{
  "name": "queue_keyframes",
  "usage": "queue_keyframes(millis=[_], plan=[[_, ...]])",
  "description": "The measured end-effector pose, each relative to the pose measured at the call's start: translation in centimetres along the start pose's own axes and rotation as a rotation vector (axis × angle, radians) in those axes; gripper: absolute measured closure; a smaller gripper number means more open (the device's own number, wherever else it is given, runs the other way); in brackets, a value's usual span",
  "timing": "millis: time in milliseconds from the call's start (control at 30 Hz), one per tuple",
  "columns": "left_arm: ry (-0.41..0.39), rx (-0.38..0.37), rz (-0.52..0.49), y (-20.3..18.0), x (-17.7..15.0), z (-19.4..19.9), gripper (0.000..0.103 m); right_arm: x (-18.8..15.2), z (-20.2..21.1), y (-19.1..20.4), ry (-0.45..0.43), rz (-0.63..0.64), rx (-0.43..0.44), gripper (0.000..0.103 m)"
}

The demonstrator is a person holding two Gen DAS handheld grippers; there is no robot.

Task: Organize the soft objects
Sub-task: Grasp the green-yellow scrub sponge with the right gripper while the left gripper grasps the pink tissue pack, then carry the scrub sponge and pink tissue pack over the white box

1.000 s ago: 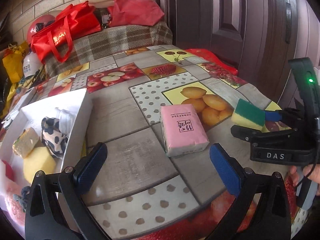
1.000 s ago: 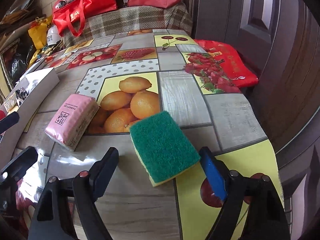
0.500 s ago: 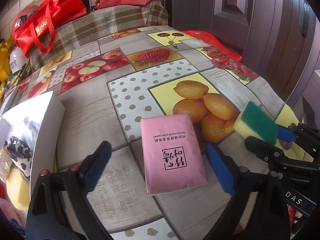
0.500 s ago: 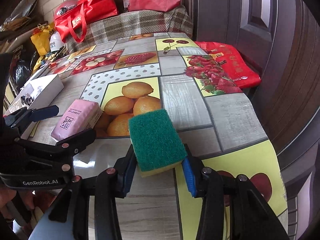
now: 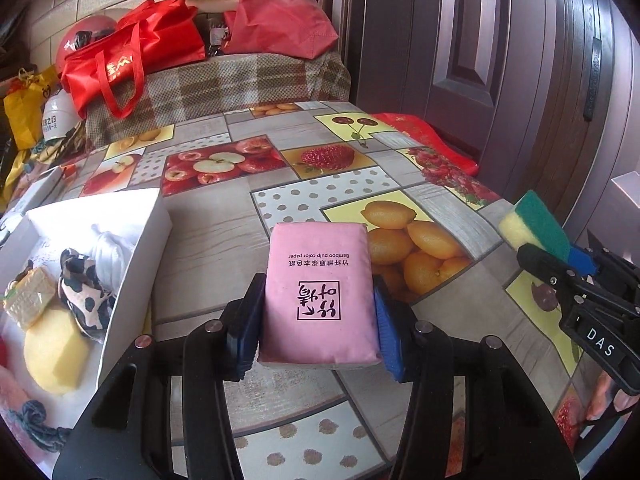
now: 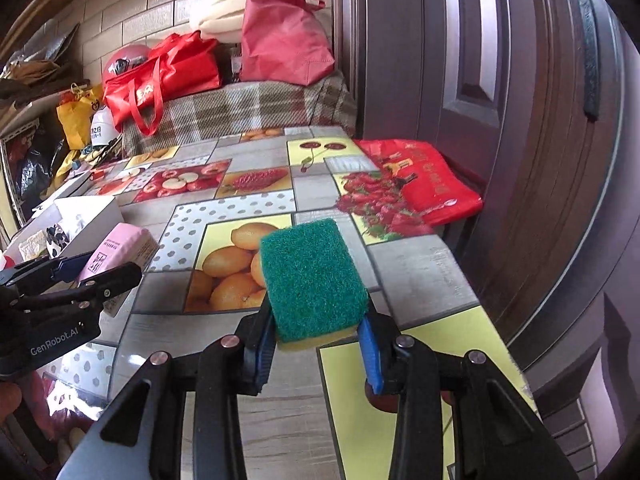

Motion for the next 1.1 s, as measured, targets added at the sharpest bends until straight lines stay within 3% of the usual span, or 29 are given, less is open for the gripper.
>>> queue_keyframes(millis=[467,1100], plan=[[-0.232,-0.007,-0.075,1.4,-5.3,8.5,0.053,-2.2,4.2,2.6,-0.122,-0.065,0.065,0.066],[-0.297,0.041,-0.058,7.2,-9.2,13.4,0.053,-3.5,6.3,9.8,-0.182,0.041,0.142,0.066]])
Point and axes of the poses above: each gripper's, at about its wrist camera, not at the fingertips, and z roughly against the way its jaws point, y to its left, x to its top, the point moved 1 cm from there along -z, roughly the way its jaws point, and after that the axes turned 7 degrees about y, right-handed, at the moved point
